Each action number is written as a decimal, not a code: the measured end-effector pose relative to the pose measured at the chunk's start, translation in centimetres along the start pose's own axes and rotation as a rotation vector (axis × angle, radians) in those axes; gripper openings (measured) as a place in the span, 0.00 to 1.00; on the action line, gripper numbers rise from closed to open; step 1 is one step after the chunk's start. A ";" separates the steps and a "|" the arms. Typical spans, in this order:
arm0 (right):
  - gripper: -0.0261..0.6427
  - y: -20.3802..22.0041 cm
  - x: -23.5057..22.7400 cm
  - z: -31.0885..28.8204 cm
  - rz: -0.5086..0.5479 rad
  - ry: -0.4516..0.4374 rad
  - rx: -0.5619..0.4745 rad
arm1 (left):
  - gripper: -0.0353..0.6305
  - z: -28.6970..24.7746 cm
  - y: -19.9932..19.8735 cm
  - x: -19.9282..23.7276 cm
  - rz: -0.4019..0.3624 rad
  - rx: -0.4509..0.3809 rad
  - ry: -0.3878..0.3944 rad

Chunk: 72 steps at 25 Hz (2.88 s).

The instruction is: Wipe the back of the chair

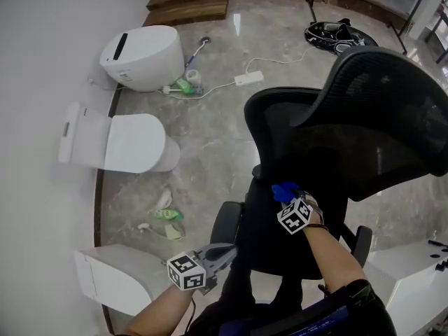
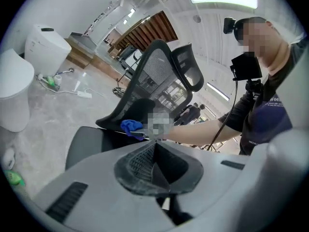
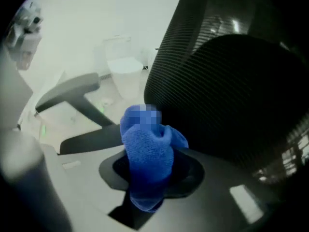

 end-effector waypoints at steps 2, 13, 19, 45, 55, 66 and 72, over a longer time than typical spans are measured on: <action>0.22 -3.9 1.7 -2.9 -0.053 -0.058 -0.019 | 0.06 2.2 -0.2 1.4 0.008 -0.017 -0.018; 0.22 -1.5 -1.9 -5.0 -0.333 -0.025 0.017 | 0.06 4.6 -0.1 4.1 0.064 -0.051 -0.056; 0.22 10.8 -8.5 0.0 -0.609 0.090 0.079 | 0.06 -0.7 -0.5 0.8 0.035 0.005 -0.016; 0.22 2.4 -0.4 -3.4 -0.534 -0.103 -0.037 | 0.06 -1.1 1.1 -0.3 0.026 0.031 0.000; 0.22 -7.3 1.7 -11.4 -0.549 -0.077 -0.053 | 0.06 7.5 1.5 6.8 0.105 -0.070 -0.084; 0.22 16.5 -10.8 -2.6 -0.954 0.257 0.067 | 0.06 -0.1 1.1 2.3 0.062 0.028 -0.022; 0.22 28.1 -12.9 2.3 -1.178 0.380 0.087 | 0.06 -7.6 1.8 -3.1 0.026 0.113 0.035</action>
Point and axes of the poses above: the fingertips, and each gripper's own axes: z backward along the fingers, x to its left, y out of its underside, the point moved 1 cm from there along z, backward along the fingers, and after that the axes turned 7 degrees about z, right-handed, at the moved point
